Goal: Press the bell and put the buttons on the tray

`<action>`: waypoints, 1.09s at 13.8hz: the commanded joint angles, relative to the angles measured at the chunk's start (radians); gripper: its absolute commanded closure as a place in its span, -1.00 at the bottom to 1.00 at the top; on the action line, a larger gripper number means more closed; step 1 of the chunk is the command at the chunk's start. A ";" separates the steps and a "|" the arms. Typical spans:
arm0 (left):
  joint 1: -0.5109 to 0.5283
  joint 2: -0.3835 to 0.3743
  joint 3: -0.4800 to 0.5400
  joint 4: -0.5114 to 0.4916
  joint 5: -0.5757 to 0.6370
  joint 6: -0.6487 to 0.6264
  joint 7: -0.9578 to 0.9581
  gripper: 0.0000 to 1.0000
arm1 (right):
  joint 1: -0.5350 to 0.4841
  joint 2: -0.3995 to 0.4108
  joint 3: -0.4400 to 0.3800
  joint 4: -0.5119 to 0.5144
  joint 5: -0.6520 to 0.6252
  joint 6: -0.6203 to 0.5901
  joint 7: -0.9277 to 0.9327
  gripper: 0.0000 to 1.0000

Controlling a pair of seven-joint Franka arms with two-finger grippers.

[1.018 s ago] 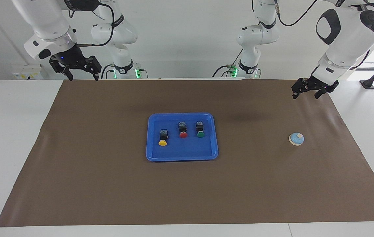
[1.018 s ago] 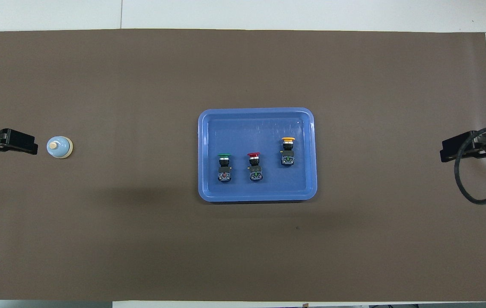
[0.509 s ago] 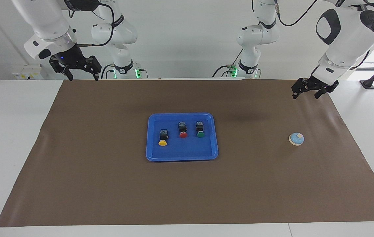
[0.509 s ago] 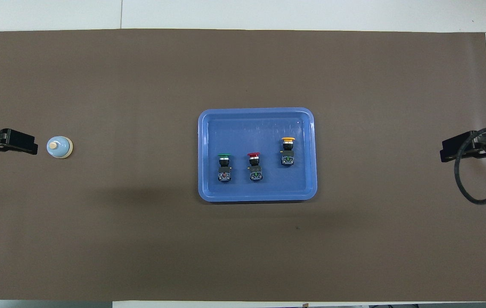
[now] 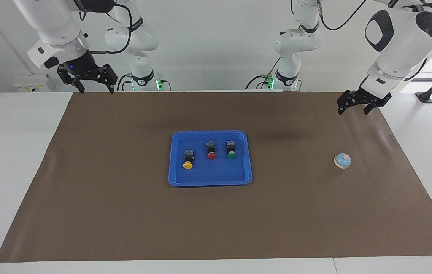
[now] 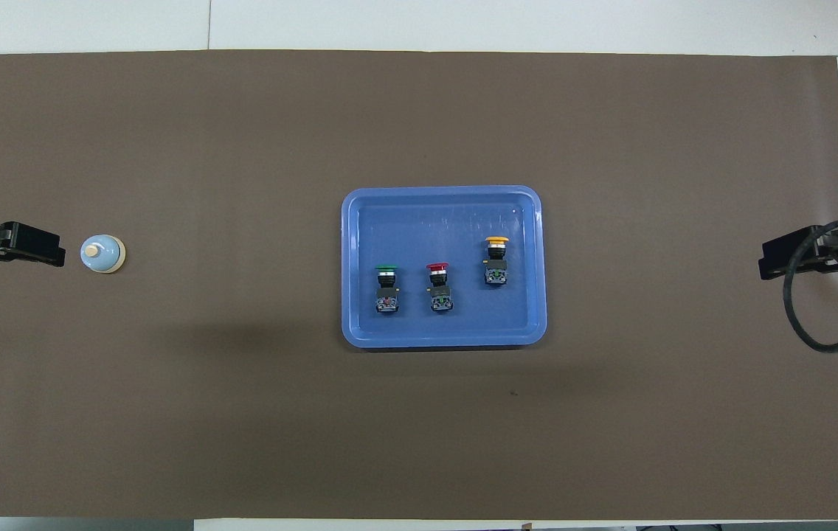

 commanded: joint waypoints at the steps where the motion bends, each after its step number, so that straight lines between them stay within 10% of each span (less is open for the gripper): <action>1: -0.015 -0.015 0.005 -0.002 -0.012 -0.002 -0.026 -1.00 | -0.023 -0.022 0.008 -0.022 0.022 0.003 -0.033 -1.00; 2: -0.012 -0.021 0.000 -0.005 -0.011 0.010 -0.039 -1.00 | -0.023 -0.022 0.008 -0.022 0.022 0.003 -0.033 -1.00; 4: -0.017 -0.024 0.000 -0.011 -0.017 0.007 -0.032 0.59 | -0.023 -0.022 0.008 -0.022 0.022 0.003 -0.033 -1.00; 5: -0.017 -0.033 -0.001 -0.025 -0.017 0.004 -0.032 1.00 | -0.023 -0.022 0.008 -0.022 0.022 0.003 -0.033 -1.00; 15: 0.095 0.202 0.005 -0.194 -0.012 0.518 -0.003 1.00 | -0.023 -0.022 0.008 -0.022 0.022 0.001 -0.033 -1.00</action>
